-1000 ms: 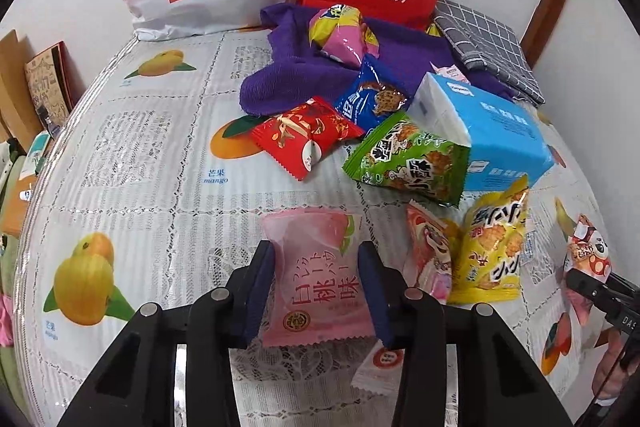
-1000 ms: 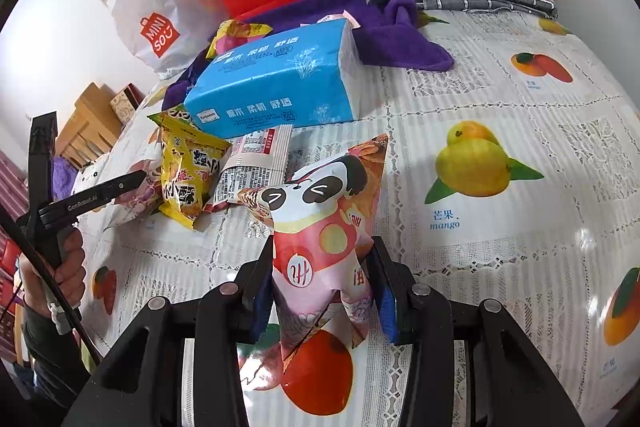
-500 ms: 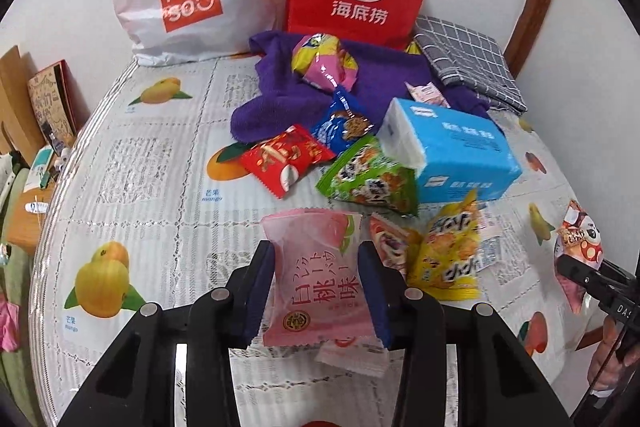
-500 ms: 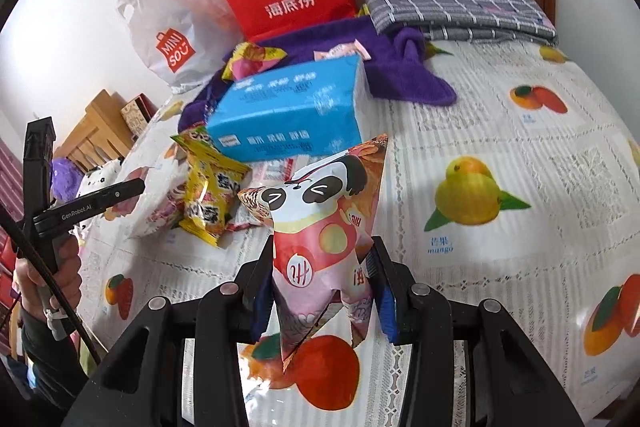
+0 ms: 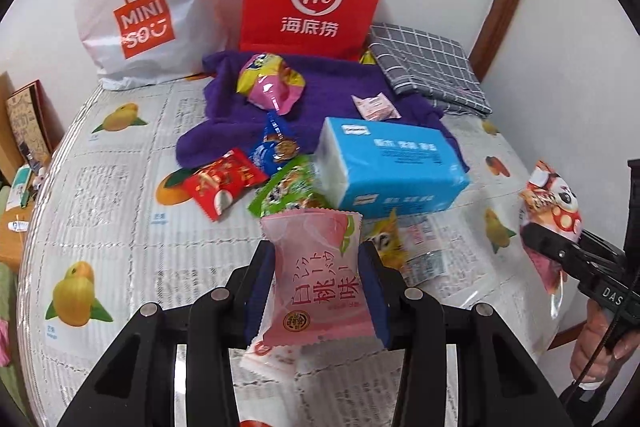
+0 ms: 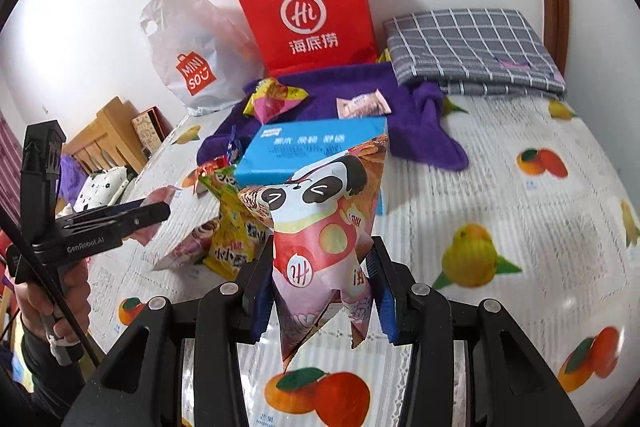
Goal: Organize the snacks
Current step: 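Lift the pink bag with the left gripper while the right holds the panda bag, then carry the pink bag with the left gripper while the right carries the panda bag to the towel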
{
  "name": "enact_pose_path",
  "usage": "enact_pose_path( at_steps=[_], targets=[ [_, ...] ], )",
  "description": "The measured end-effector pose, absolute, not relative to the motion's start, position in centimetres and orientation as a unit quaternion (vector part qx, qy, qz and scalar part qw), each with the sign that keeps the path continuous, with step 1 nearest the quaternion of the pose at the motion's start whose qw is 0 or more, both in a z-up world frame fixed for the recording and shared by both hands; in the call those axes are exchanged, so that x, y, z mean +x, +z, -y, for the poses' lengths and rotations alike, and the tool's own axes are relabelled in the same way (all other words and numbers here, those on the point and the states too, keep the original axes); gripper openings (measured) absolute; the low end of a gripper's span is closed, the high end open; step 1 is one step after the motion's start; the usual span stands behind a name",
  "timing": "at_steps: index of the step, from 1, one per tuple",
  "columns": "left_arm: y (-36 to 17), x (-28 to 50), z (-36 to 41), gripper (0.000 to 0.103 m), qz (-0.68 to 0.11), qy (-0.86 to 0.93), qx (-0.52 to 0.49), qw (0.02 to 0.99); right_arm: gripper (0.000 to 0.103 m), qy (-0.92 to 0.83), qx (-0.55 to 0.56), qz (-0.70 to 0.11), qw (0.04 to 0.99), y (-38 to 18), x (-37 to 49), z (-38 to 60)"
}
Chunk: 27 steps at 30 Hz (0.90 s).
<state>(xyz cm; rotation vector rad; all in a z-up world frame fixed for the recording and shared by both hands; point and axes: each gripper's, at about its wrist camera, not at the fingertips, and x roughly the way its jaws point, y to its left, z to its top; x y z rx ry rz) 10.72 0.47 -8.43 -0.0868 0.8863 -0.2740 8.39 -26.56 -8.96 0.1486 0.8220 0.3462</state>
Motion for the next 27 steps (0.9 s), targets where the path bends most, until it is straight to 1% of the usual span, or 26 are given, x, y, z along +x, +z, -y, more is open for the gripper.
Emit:
enact_pose_path(
  at_steps=[12,27],
  targets=[
    [-6.5,12.7,1.7,0.041,-0.418,-0.149,-0.034,0.896,0.043,0.176,0.06,-0.38,0.906,-6.3,11.4,25.5],
    [-3.8,18.6,2.6,0.041,-0.415,-0.156,-0.044,0.895,0.043,0.193,0.047,-0.356,0.913,-1.8,18.4,24.7]
  ],
)
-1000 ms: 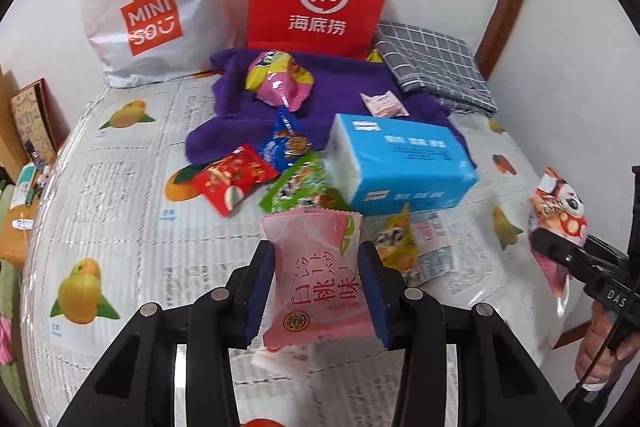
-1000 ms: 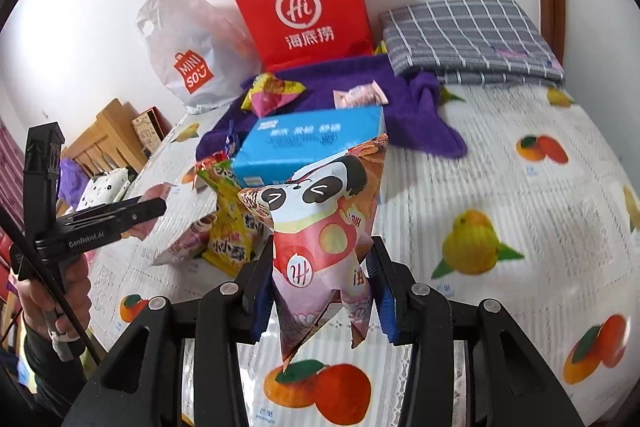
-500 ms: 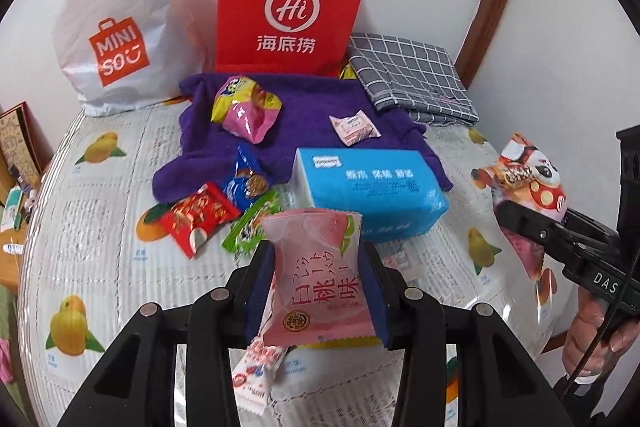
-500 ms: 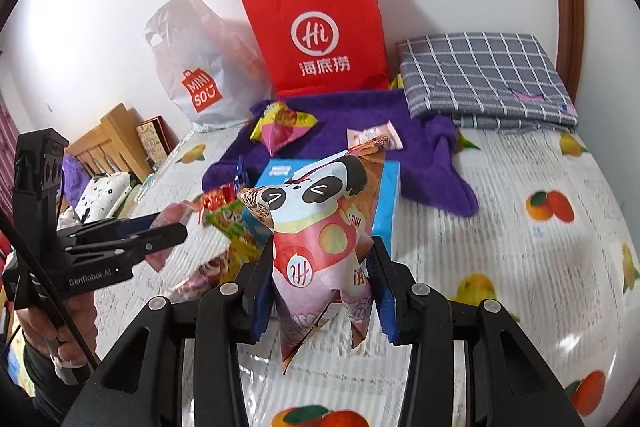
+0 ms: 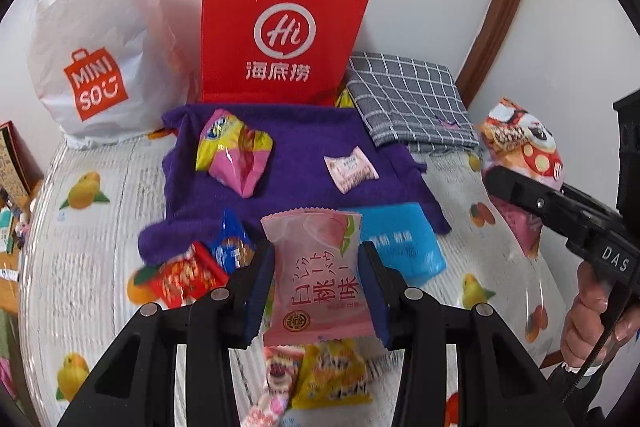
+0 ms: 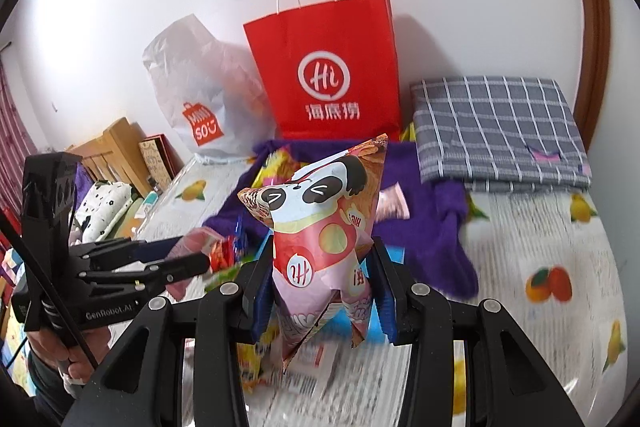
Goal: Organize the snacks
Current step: 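Carry the pink bag with the left gripper while the right carries the panda bag to the towel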
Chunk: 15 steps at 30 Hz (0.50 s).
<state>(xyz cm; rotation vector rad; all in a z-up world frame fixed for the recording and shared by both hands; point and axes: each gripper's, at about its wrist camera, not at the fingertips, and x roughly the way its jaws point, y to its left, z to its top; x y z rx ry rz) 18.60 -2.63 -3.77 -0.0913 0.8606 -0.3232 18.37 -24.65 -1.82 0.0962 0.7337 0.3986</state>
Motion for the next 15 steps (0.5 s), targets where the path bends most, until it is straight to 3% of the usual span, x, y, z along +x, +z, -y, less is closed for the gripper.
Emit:
enact_pose_path(
  at_steps=[15],
  targets=[
    [-3.2,27.0,1.3,0.041,-0.425,-0.135,-0.073,0.892,0.043,0.227,0.037,-0.36,0.904,-0.4,28.0,21.9]
  ],
)
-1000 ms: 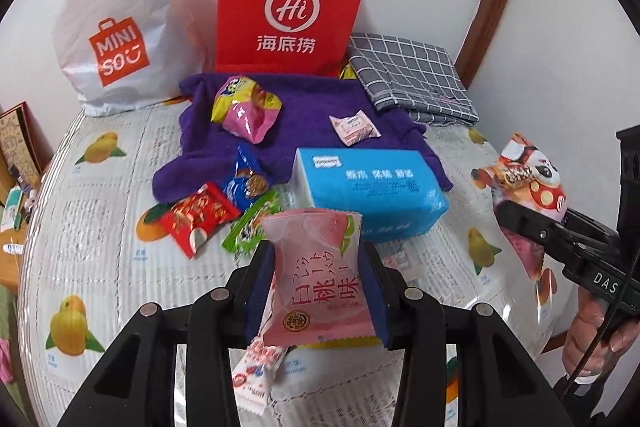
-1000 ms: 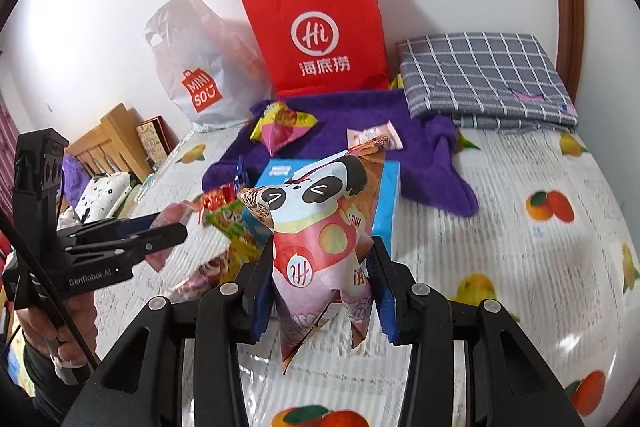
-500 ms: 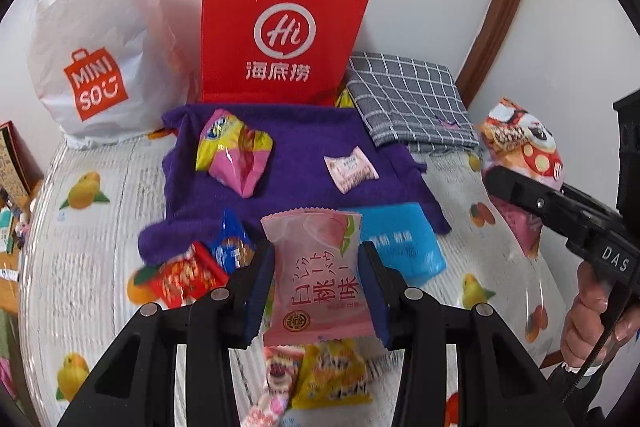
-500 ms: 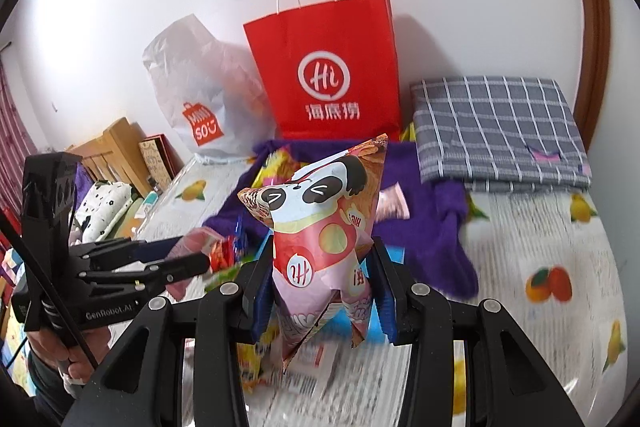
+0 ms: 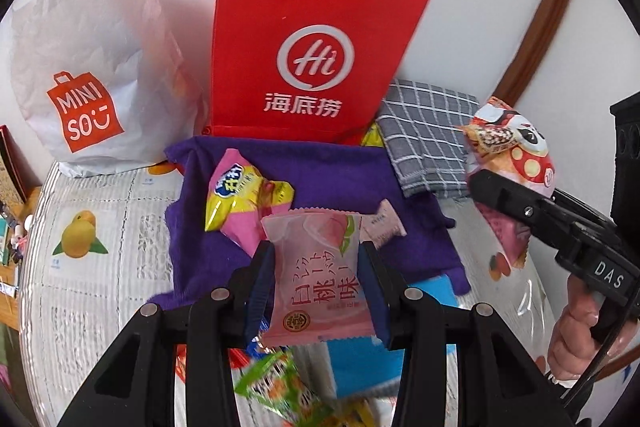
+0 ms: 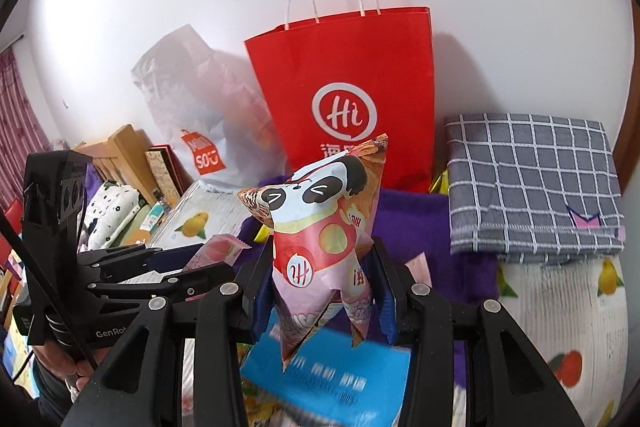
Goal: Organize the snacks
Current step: 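Carry the pink bag with the left gripper while the right carries the panda bag to the towel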
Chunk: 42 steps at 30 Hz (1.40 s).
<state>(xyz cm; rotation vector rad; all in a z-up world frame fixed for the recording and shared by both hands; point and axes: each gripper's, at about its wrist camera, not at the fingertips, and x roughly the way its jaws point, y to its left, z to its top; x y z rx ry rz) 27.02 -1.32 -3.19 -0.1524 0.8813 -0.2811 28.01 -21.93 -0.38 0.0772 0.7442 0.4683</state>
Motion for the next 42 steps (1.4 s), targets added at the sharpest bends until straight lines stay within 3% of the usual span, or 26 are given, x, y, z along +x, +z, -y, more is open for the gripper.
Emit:
enact_pose_path(
  at_steps=[27,40,42],
  targets=[
    [-10.5,33.6,-4.1,0.041,-0.487,-0.086,-0.098,0.864,0.043,0.149,0.007,-0.515,0.844,-11.2,36.6,25.5],
    [-12.1,34.7,-2.9,0.038,-0.496,-0.104,-0.113,0.855,0.043,0.135,0.009,-0.544,0.828,-13.9,37.8,25.3],
    [-12.2,34.7,-2.8,0.039,-0.496,-0.105,-0.113,0.854,0.048,0.135,-0.001,-0.544,0.828,-14.0,37.8,25.0]
  ],
)
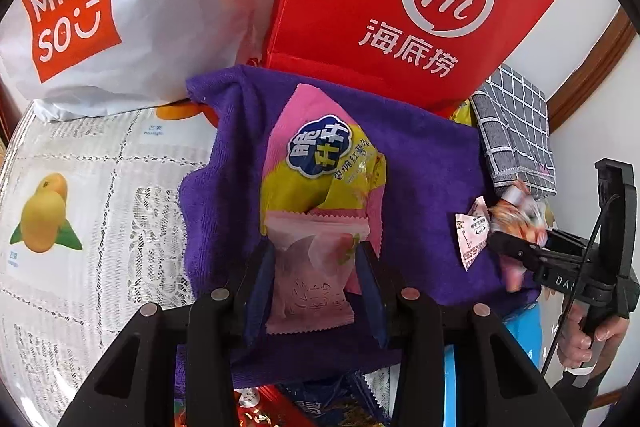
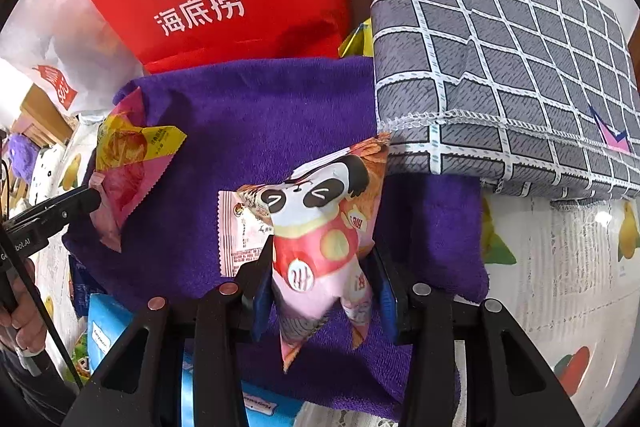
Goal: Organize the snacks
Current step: 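Carry the pink bag with the left gripper while the right carries the panda bag to the towel, then open both grippers to drop the pink and panda bags on the purple towel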
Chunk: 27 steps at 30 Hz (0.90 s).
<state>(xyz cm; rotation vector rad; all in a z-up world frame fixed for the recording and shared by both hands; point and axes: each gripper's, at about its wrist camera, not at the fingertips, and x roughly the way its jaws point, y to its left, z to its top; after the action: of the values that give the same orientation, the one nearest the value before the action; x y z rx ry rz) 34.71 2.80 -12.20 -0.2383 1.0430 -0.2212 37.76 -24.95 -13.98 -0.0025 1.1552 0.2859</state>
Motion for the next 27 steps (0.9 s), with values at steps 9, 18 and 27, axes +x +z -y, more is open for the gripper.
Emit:
enact_pose_path(
  at_steps=[9,18,27],
  targets=[
    [-11.1,33.9,-3.3,0.058,-0.492,-0.089,-0.101,0.86,0.067,0.138,-0.034,-0.51,0.848,-11.7,36.7,23.0],
    [-9.3,29.6,-4.6,0.058,-0.468,-0.075,-0.092,0.876,0.067,0.152,0.0,-0.456,0.877,-7.1,33.4,23.0],
    [-7.0,24.0,-6.5,0.058,-0.442,-0.069,-0.091,0.89,0.067,0.154,0.007,-0.414,0.897,-4.5,28.0,22.7]
  ],
)
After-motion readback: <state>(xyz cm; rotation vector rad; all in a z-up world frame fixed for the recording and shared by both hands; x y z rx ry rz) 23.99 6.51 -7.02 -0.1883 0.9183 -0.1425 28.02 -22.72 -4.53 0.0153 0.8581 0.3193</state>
